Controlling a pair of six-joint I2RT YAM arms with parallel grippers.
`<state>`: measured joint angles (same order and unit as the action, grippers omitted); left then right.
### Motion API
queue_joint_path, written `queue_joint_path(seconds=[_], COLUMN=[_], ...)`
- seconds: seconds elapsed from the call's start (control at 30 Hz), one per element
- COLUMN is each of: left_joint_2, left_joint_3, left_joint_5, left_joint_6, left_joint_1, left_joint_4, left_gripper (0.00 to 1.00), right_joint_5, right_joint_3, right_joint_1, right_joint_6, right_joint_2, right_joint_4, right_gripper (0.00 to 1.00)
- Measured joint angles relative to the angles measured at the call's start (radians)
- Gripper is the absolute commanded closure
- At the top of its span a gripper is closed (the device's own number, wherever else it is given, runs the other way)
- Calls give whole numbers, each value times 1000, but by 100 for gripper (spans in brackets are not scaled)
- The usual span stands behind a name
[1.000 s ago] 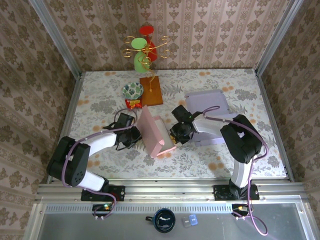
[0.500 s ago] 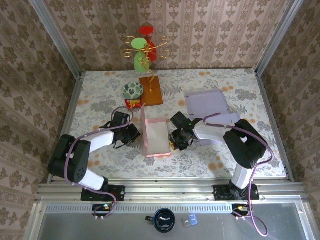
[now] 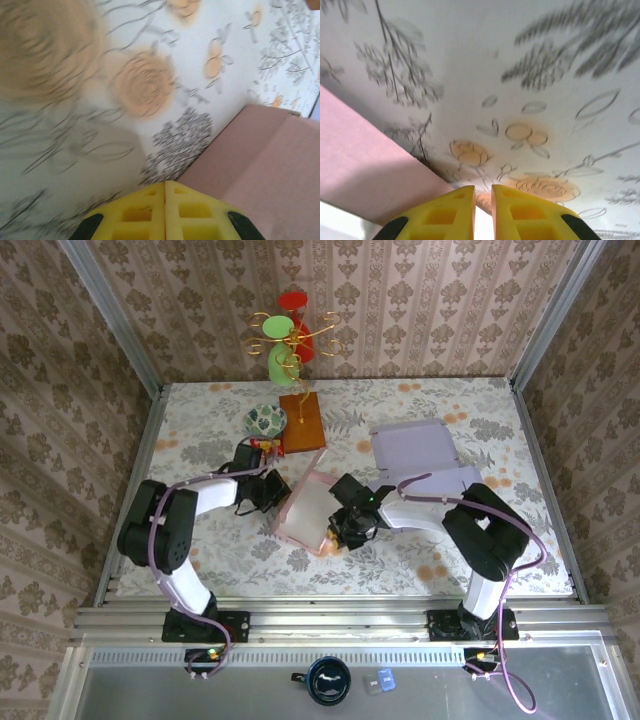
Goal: Fold the paper box
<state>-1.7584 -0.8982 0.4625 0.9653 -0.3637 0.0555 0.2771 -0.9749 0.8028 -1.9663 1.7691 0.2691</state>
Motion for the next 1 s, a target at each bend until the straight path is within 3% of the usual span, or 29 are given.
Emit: queue_joint_path(seconds=[0.3, 0.57, 0.8, 0.9, 1.0], left_joint_2=[-128, -111, -26, 16, 85], left_joint_3=[-179, -293, -391, -421, -428], left_joint_5=[69, -11, -161, -233, -321], left_joint_6=[-90, -199, -268, -286, -290], left_joint_1=[0, 3, 12, 12, 11], left_joint_4=[64, 241, 414, 477, 550], left_gripper=[90, 73, 66, 65, 64], right_joint_5=[20, 13, -48, -97, -133], right_joint_3=[0, 6, 6, -10, -74], right_joint_1=[11, -4, -70, -107, -175], right_joint_6=[-42, 18, 201, 371, 637], right_joint_2=[24, -44, -200, -243, -254], right_joint_4=[-62, 1, 138, 206, 244], right_gripper=[68, 53, 54, 54, 55])
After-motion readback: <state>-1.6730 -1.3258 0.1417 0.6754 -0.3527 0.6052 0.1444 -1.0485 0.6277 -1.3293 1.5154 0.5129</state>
